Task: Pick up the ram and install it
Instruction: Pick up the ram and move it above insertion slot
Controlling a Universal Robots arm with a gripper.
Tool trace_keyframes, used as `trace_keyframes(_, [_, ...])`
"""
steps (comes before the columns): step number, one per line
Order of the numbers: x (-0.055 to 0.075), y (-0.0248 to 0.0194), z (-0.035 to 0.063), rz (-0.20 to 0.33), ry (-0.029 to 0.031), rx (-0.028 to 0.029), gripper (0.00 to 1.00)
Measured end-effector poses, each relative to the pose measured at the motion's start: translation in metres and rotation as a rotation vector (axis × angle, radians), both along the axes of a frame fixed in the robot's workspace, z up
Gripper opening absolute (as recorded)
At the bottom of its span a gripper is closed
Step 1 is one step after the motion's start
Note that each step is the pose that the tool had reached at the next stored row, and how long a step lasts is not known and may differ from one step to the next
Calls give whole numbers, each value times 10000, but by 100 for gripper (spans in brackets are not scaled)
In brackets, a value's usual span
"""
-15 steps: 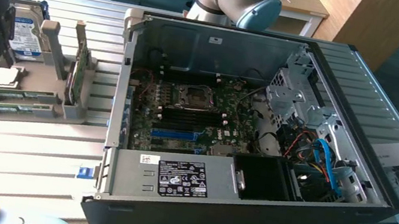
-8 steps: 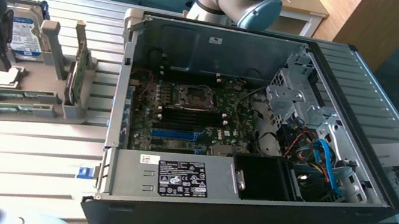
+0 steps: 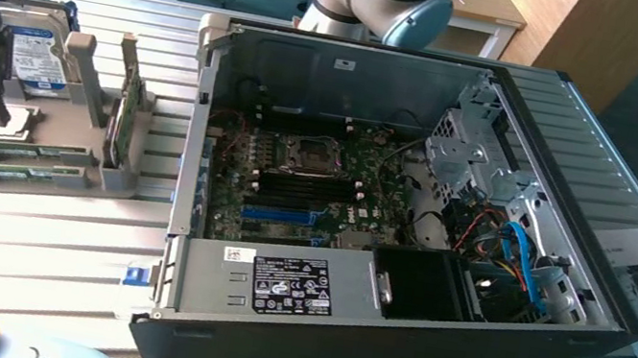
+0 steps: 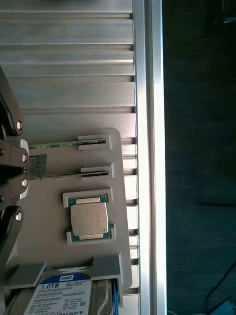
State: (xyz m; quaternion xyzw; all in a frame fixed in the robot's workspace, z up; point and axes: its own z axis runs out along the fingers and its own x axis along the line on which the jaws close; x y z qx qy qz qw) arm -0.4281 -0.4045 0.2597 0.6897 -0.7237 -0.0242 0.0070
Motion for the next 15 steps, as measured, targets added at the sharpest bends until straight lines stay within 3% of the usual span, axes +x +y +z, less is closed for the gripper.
trace_keyframes(5, [-1, -123, 0, 2, 0, 1, 10])
trace_keyframes(6, [-1, -192, 0, 1, 0, 1, 10])
trace_keyframes(13, [-2, -195, 0, 1, 1, 0, 10])
trace_keyframes(15, [-1, -197, 0, 1, 0, 0, 17])
